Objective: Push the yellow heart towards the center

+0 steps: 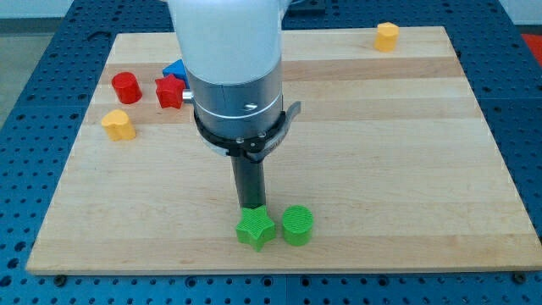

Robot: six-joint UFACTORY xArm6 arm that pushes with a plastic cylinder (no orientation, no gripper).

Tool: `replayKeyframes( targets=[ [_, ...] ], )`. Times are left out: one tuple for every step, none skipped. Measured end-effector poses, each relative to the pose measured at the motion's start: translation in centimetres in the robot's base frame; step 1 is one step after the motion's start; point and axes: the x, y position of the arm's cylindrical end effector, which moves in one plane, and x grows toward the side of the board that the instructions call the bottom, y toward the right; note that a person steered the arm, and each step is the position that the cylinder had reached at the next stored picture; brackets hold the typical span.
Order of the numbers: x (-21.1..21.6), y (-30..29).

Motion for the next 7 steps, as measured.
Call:
replayKeyframes(
  targets=[
    [-2.3,0.0],
    [-4.1,-3.0],
    [-4.7,-8.9],
    [-4.7,-16.0],
    [-6.8,-23.8],
    [-10.9,-26.4],
    [-13.2,-25.8]
  ],
)
